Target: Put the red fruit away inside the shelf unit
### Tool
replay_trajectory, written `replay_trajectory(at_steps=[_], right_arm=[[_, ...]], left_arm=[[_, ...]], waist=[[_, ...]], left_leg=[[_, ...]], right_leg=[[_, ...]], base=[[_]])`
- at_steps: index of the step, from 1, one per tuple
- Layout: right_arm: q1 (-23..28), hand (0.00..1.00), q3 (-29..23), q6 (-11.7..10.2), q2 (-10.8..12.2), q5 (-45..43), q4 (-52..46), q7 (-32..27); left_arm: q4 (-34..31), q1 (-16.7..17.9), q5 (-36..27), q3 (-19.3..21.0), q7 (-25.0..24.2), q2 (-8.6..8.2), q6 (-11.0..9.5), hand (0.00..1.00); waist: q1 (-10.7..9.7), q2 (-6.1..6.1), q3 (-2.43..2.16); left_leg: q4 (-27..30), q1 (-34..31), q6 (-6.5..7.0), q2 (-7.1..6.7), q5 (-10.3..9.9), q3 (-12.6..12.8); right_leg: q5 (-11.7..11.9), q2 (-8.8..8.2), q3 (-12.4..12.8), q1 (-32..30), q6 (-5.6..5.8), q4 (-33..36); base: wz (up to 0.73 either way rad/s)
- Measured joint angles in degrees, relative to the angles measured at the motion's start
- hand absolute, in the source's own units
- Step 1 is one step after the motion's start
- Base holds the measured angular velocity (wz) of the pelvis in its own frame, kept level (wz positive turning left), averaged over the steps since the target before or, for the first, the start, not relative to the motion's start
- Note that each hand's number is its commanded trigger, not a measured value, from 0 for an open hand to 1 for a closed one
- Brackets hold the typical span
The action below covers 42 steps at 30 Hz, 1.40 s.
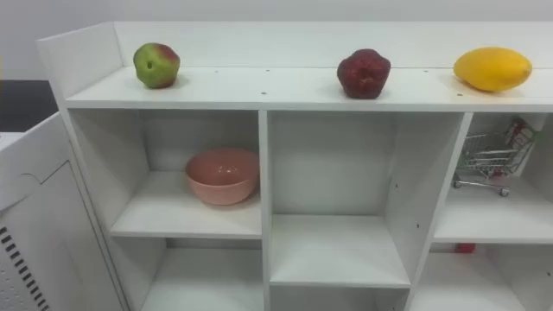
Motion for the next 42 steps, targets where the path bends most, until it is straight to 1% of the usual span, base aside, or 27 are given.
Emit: replay_trajectory(at_steps=[4,9,12,13,14,16,17,19,20,21,22,23,24,25,26,27,28,29,30,31,33,34,35,38,40,42], right_arm=[[0.2,0.0,-0.1,0.0,0.0,0.5,0.0,-0.9],[0.4,0.0,-0.2,0.0,0.1,1.2,0.2,-1.3],[0.0,0.0,-0.6,0.0,0.7,2.3,0.4,-2.9],[0.0,0.0,-0.6,0.0,0.9,3.7,0.4,-3.2],[0.0,0.0,-0.7,0.0,0.9,4.8,0.4,-3.4],[-0.2,0.0,-2.6,0.2,0.9,7.1,-0.2,-4.4],[-0.4,0.0,-3.6,0.4,0.9,7.2,-0.6,-4.7],[-0.5,0.0,-9.1,1.2,0.8,8.9,-7.3,-6.8],[-0.5,0.0,-10.0,1.3,0.7,9.2,-9.7,-7.6],[-0.8,0.0,-11.6,1.2,0.5,9.5,-14.7,-9.1],[-1.8,0.0,-13.1,1.1,0.3,9.7,-19.1,-10.6],[-2.7,0.0,-14.0,1.1,0.2,9.7,-20.8,-11.4],[-3.9,0.0,-14.8,1.1,0.0,9.6,-25.2,-13.1],[-4.3,0.0,-15.2,0.9,-0.3,9.6,-30.3,-14.8],[-4.3,0.0,-15.4,0.6,-0.4,9.6,-32.8,-15.5],[-4.4,0.0,-15.5,-0.1,-0.4,9.3,-38.0,-17.2],[-4.4,0.0,-15.5,-0.1,-0.4,9.0,-43.3,-19.0],[-4.5,0.0,-15.5,-0.2,-0.4,8.8,-45.9,-19.9],[-5.0,0.0,-15.6,-0.8,-0.5,8.7,-49.8,-21.4],[-5.7,0.0,-15.4,-1.1,-0.9,8.4,-52.5,-22.6],[-6.8,0.0,-15.5,-1.2,-1.5,7.4,-55.7,-23.8],[-6.8,0.0,-15.5,-1.3,-1.7,6.6,-58.7,-24.9],[-6.9,0.0,-15.5,-1.3,-1.7,6.2,-61.7,-25.7],[-7.8,0.0,-15.3,-1.3,-2.0,3.8,-66.2,-27.1],[-9.9,0.0,-15.2,-1.3,-3.3,0.6,-69.1,-28.6],[-11.7,0.0,-15.0,-1.3,-4.6,-2.5,-70.4,-29.3]], left_arm=[[0.0,0.1,-3.6,0.0,-0.6,0.02,0.0,0.0],[0.2,0.1,-3.7,0.5,-0.5,0.01,-0.3,0.0],[0.4,-0.1,-3.7,0.5,-0.3,0.06,-0.7,0.0],[0.6,0.0,-3.6,0.5,-0.3,0.1,-0.9,0.0],[0.6,-0.1,-3.7,0.5,-0.3,0.11,-1.1,0.0],[0.5,0.0,-3.6,1.3,-0.3,0.09,-1.7,0.0],[0.3,0.1,-3.6,1.7,-0.3,0.09,-1.8,0.0],[-0.8,0.6,-3.5,3.9,-0.3,0.11,-2.7,0.0],[-0.9,0.7,-3.5,4.5,-0.3,0.12,-2.9,0.0],[-1.0,0.7,-3.5,5.3,-0.3,0.26,-3.1,0.0],[-1.0,0.7,-3.6,5.7,-0.1,0.44,-3.1,0.0],[-1.0,0.5,-3.6,5.7,0.2,0.52,-3.1,0.0],[-1.1,0.5,-3.6,5.6,0.5,0.66,-3.1,0.0],[-1.1,0.7,-3.5,5.6,0.7,0.92,-3.1,0.0],[-1.1,0.9,-3.5,5.7,0.8,1.08,-3.2,0.0],[-1.2,1.1,-3.4,5.7,0.9,1.43,-3.2,0.0],[-1.2,1.3,-3.4,5.7,0.9,1.79,-3.2,0.0],[-1.2,1.4,-3.4,5.7,0.9,1.93,-3.2,0.0],[-1.1,1.7,-3.4,5.6,1.0,2.24,-3.2,0.0],[-1.1,2.0,-3.3,5.5,1.6,2.42,-3.2,0.0],[-1.1,1.9,-3.1,5.5,2.2,2.31,-3.2,0.0],[-1.2,1.9,-3.0,5.4,2.3,2.14,-3.1,0.0],[-1.5,2.2,-2.9,5.3,2.6,2.02,-3.0,0.0],[-1.7,2.4,-2.7,4.2,3.5,2.17,-2.9,0.0],[-1.6,2.4,-2.7,3.2,3.7,2.16,-2.9,0.0],[-1.6,2.4,-2.7,3.1,3.8,2.13,-2.9,0.0]], waist=[[-0.1,0.25,-0.01],[-0.1,0.27,0.06],[-0.1,0.1,0.1],[0.0,-0.04,0.01],[-0.1,0.03,0.05],[0.1,-0.3,-0.08],[0.2,-0.19,-0.03],[-0.3,-0.35,-0.1],[-0.3,-0.36,-0.08],[-0.3,-0.36,-0.07],[-0.3,-0.49,-0.16],[-0.4,-0.62,-0.15],[-0.5,-0.83,-0.18],[-0.4,-1.04,-0.21],[-0.3,-1.25,-0.21],[-0.1,-1.69,-0.22],[-0.1,-2.08,-0.25],[-0.1,-2.11,-0.23],[-0.1,-2.24,-0.2],[-0.2,-2.59,-0.22],[-0.2,-2.77,-0.15],[-0.2,-2.91,-0.24],[-0.2,-2.82,-0.21],[-0.2,-2.58,-0.27],[-0.2,-2.22,-0.33],[-0.1,-2.1,-0.39]], left_leg=[[-0.1,0.1,0.0,-0.01,0.0,0.0],[-0.3,1.0,0.0,-0.01,0.0,0.1],[-0.4,0.9,0.0,-0.02,0.0,0.2],[-0.5,1.0,0.01,-0.02,0.0,0.2],[-0.5,1.1,0.0,-0.03,0.0,0.2],[-0.7,1.4,0.03,-0.08,0.0,0.2],[-0.7,1.6,0.03,-0.08,0.0,0.2],[-0.4,1.8,0.09,-0.05,-0.1,0.2],[-0.3,1.7,0.09,-0.05,0.0,0.2],[-0.3,1.5,0.1,-0.06,0.0,0.2],[-0.1,1.3,0.12,-0.06,0.0,0.3],[0.1,1.2,0.15,-0.07,0.0,0.4],[0.1,1.1,0.21,-0.09,0.1,0.5],[0.3,1.3,0.28,-0.12,0.2,0.5],[0.2,1.2,0.29,-0.12,0.2,0.5],[0.1,1.0,0.28,-0.12,0.2,0.5],[0.0,0.8,0.27,-0.11,0.2,0.5],[-0.1,0.7,0.26,-0.09,0.2,0.5],[-0.1,0.7,0.25,-0.07,0.2,0.5],[-0.1,0.5,0.24,-0.04,0.2,0.3],[-0.1,0.1,0.24,-0.06,0.2,0.3],[0.0,-0.1,0.24,-0.09,0.2,0.3],[0.0,-0.2,0.24,-0.1,0.2,0.3],[-0.1,-0.5,0.24,-0.14,0.2,0.2],[-0.1,-0.6,0.26,-0.2,0.2,0.2],[0.0,-0.4,0.26,-0.16,0.2,0.2]], right_leg=[[0.0,0.0,0.1,0.2,0.0,0.0],[0.0,0.01,0.2,0.9,0.0,0.0],[0.0,-0.01,0.0,0.9,0.0,0.0],[0.0,-0.02,0.0,0.9,0.0,0.0],[0.0,-0.02,0.0,0.9,0.0,0.0],[0.0,-0.05,0.1,1.2,0.0,0.1],[0.0,-0.06,0.1,1.4,0.0,0.1],[0.0,-0.07,0.1,1.7,-0.01,0.1],[0.0,-0.07,0.1,1.6,-0.06,0.2],[0.1,-0.08,0.1,1.3,-0.1,0.0],[0.1,-0.1,0.2,0.8,-0.1,0.1],[0.1,-0.1,0.3,0.8,-0.1,0.0],[0.1,-0.08,0.4,0.7,-0.09,-0.1],[0.1,-0.07,0.5,0.7,-0.02,0.0],[0.1,-0.07,0.5,0.7,-0.01,0.0],[0.1,-0.07,0.4,0.6,-0.01,0.0],[0.1,-0.04,0.5,0.2,-0.01,0.1],[0.1,-0.04,0.4,0.2,-0.01,0.1],[0.1,-0.04,0.2,0.2,-0.01,0.1],[0.2,-0.04,-0.2,0.0,-0.01,0.1],[0.2,-0.06,-0.2,-0.2,-0.01,0.0],[0.2,-0.11,-0.3,-0.4,0.02,0.0],[0.2,-0.13,-0.3,-0.5,0.06,0.1],[0.2,-0.14,-0.2,-0.8,0.08,0.2],[0.2,-0.16,-0.1,-1.0,0.09,0.2],[0.2,-0.14,-0.1,-0.9,0.09,0.3]], base=[[0.0],[0.0],[0.0],[0.0],[0.0],[0.0],[0.0],[0.0],[-0.03],[-0.04],[-0.05],[-0.03],[0.0],[0.0],[0.03],[0.0],[0.0],[0.0],[0.04],[0.06],[0.05],[0.0],[0.0],[0.0],[0.0],[-0.02]])
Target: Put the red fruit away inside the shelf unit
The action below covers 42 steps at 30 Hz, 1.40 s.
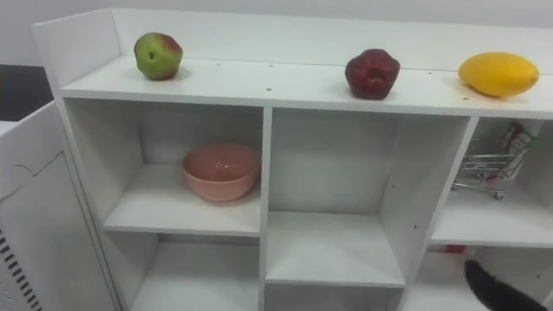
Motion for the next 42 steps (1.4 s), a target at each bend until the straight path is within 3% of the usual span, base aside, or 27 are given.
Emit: replay_trajectory(at_steps=[10,17,24,31,36,42], right_arm=[[-6.5,0.0,1.2,-0.7,-3.6,-4.4,-12.6,-1.6],[-11.0,0.0,1.6,-1.3,-4.7,-4.4,-13.9,-0.2],[-13.7,0.0,3.8,-3.2,-8.3,-4.6,-15.4,2.6],[-14.0,0.0,6.0,-3.2,-8.3,-4.6,-16.0,6.0],[-18.7,0.0,7.1,-3.1,-8.5,-4.8,-16.0,7.8],[-20.2,0.0,8.6,-3.2,-9.6,-4.8,-15.2,9.9]], left_arm=[[0.4,0.1,1.0,-0.6,0.3,0.0,0.0,0.0],[0.1,-0.2,1.0,-0.6,0.3,0.14,-0.8,0.0],[0.2,-0.4,1.1,-1.1,0.3,0.29,-1.9,0.0],[0.6,-0.5,1.9,-1.0,0.0,0.35,-1.9,0.0],[1.1,-1.3,2.6,-1.1,-0.9,0.38,-1.9,0.0],[1.1,-1.1,4.9,-1.2,-0.9,0.45,-1.9,0.0]], waist=[[0.2,-0.7,0.09],[1.0,-0.81,0.02],[1.8,-0.83,0.21],[2.1,-1.29,0.13],[3.1,-1.57,0.22],[3.8,-2.26,0.28]], left_leg=[[0.0,-0.2,-0.18,0.33,0.2,0.0],[0.3,-0.2,-0.12,0.26,0.2,0.0],[0.2,-0.5,-0.12,0.28,0.2,-0.2],[0.5,-1.2,-0.12,0.21,0.2,-0.8],[0.7,-1.1,-0.12,0.2,0.2,-1.3],[1.0,-1.5,-0.12,0.09,0.2,-2.1]], right_leg=[[0.1,0.04,-1.8,-0.1,-0.15,1.0],[0.2,-0.12,-3.3,0.0,-0.1,0.9],[0.2,-0.14,-3.8,0.1,-0.1,0.8],[0.2,-0.15,-4.2,-0.4,-0.1,0.8],[0.2,-0.13,-4.4,-0.3,-0.1,0.7],[0.2,-0.13,-4.7,-0.1,-0.1,0.7]], base=[[0.0],[0.0],[0.0],[0.04],[0.05],[0.08]])
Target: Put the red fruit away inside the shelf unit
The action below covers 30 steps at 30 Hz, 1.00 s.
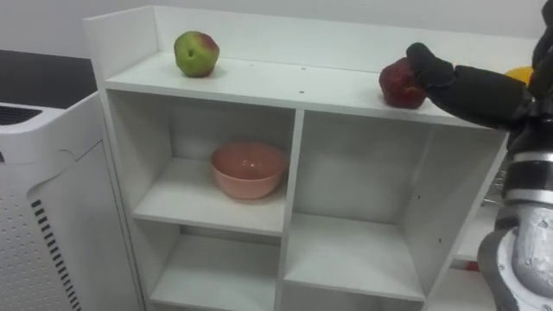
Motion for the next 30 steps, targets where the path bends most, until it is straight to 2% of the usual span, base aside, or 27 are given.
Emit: replay_trajectory(at_steps=[7,9,17,23,26,30], right_arm=[[-2.3,0.0,0.0,0.0,-0.7,7.0,5.1,1.1],[-2.5,0.0,0.0,0.0,-1.5,7.1,6.6,1.1],[-4.5,0.0,0.0,0.1,-2.7,7.5,10.3,0.5],[-5.5,0.0,0.0,0.2,-2.9,7.1,11.7,1.0],[-5.5,0.0,0.1,0.6,-3.6,7.1,11.7,2.1],[-5.5,0.0,0.2,1.0,-4.3,8.2,13.2,4.5]], left_arm=[[-0.3,-0.4,0.0,0.0,0.0,0.57,0.6,0.0],[-0.2,-0.5,0.2,0.0,0.0,0.78,0.7,0.0],[-1.1,-0.6,1.2,0.0,0.0,1.5,0.9,0.0],[-1.3,-0.3,1.2,0.3,0.0,1.85,0.9,0.0],[-1.3,-0.3,1.2,0.3,0.0,1.94,1.0,0.0],[-1.3,-0.3,1.1,0.3,-0.2,2.05,2.2,0.0]], waist=[[0.7,0.12,0.08],[0.8,0.2,0.13],[0.8,0.15,0.13],[0.8,-0.84,-0.01],[0.8,-1.36,0.18],[0.6,-1.68,0.14]], left_leg=[[0.2,-0.3,-0.01,-0.05,0.0,-0.5],[0.2,-0.3,-0.01,-0.07,0.0,-0.7],[0.0,-0.2,-0.02,-0.07,0.0,-0.7],[0.1,-0.1,-0.03,-0.07,0.0,-0.8],[0.1,-0.1,-0.03,-0.08,0.0,-0.8],[0.2,-0.1,-0.03,-0.06,0.0,-0.9]], right_leg=[[0.0,-0.06,-1.0,0.0,0.0,-0.1],[0.0,-0.1,-1.8,0.0,0.01,0.0],[0.0,-0.08,-1.8,0.0,0.01,-0.1],[0.0,-0.08,-1.8,0.1,0.01,-0.1],[0.0,-0.07,-1.6,0.3,0.01,-0.1],[0.0,-0.07,-1.7,0.7,0.01,-0.1]], base=[[0.02],[0.07],[0.0],[0.0],[0.0],[0.02]])
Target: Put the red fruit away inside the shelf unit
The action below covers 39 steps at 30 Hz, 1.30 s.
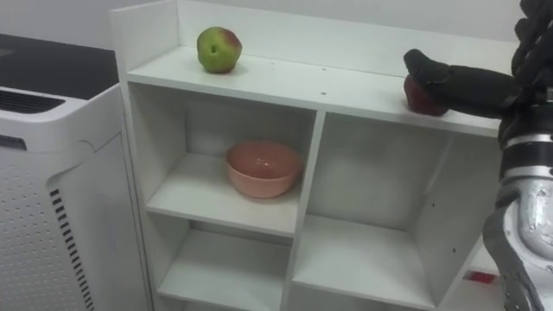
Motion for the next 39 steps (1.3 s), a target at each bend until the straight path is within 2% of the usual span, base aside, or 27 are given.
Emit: replay_trajectory(at_steps=[3,6,11,17,22,29,30,32,39], right_arm=[[0.0,0.0,0.0,1.7,-1.2,1.7,2.2,1.9],[0.0,0.0,0.0,3.1,-1.3,2.0,3.0,3.6],[0.0,0.0,0.0,3.5,-1.4,2.2,3.0,5.7],[0.0,0.0,1.1,3.7,-2.3,2.1,5.9,6.4],[0.0,0.0,1.9,4.8,-2.3,2.0,7.4,8.2],[0.0,0.0,1.9,4.8,-2.9,1.7,8.6,9.6],[0.0,0.48,1.9,4.8,-3.2,1.7,8.9,9.7],[0.0,1.0,1.9,4.8,-3.4,1.7,9.5,9.7],[0.0,1.0,1.9,4.8,-3.5,1.7,9.5,9.7]], left_arm=[[-0.3,-0.1,0.0,0.0,-1.3,0.07,0.2,0.0],[-1.0,0.0,0.0,0.0,-2.4,0.14,1.0,0.0],[-1.4,0.0,0.0,0.0,-2.7,0.22,1.1,0.0],[-1.5,0.2,0.0,-0.1,-3.4,0.38,1.2,0.0],[-1.5,0.2,0.0,-0.1,-3.7,0.52,2.0,0.0],[-1.5,0.2,0.0,-1.0,-4.6,0.52,2.3,0.0],[-1.5,0.2,0.0,-1.2,-4.6,0.53,2.3,0.0],[-1.5,0.3,0.0,-1.3,-4.8,0.53,2.2,0.0],[-1.5,0.3,0.0,-1.3,-5.7,0.52,2.2,0.0]], waist=[[0.1,-0.19,-0.14],[0.0,-0.26,-0.18],[0.0,-0.18,-0.15],[0.0,-0.8,-0.59],[0.0,-0.7,-0.56],[-0.2,-0.26,-0.45],[-0.2,-0.25,-0.45],[-0.1,-0.26,-0.45],[-0.3,-0.34,-0.51]], left_leg=[[0.3,-0.1,0.01,0.0,0.0,0.0],[0.7,-0.3,0.01,-0.01,0.0,-0.1],[0.8,-0.6,0.0,0.01,0.0,-0.2],[1.2,-0.6,0.01,0.0,0.0,-0.2],[1.3,-0.7,0.01,-0.02,0.0,-0.4],[1.3,-0.7,0.01,-0.02,0.0,-0.4],[1.3,-0.8,0.01,-0.02,0.0,-0.4],[1.3,-0.8,0.01,-0.01,0.0,-0.5],[1.3,-0.8,0.01,-0.01,0.0,-0.5]], right_leg=[[0.0,-0.01,-0.1,0.1,0.0,0.1],[0.0,-0.02,-0.2,0.1,0.0,0.1],[0.0,-0.01,-0.2,0.0,0.0,0.1],[0.0,-0.02,-0.4,0.1,0.0,0.1],[0.0,-0.03,-0.8,0.1,0.0,0.1],[0.0,-0.04,-0.9,0.1,0.0,0.1],[0.0,-0.05,-0.9,0.1,0.0,0.1],[0.0,-0.03,-0.9,0.0,0.0,0.1],[0.0,-0.02,-0.9,0.0,0.0,0.1]], base=[[0.0],[0.0],[0.0],[0.0],[0.01],[0.0],[0.0],[0.0],[0.0]])
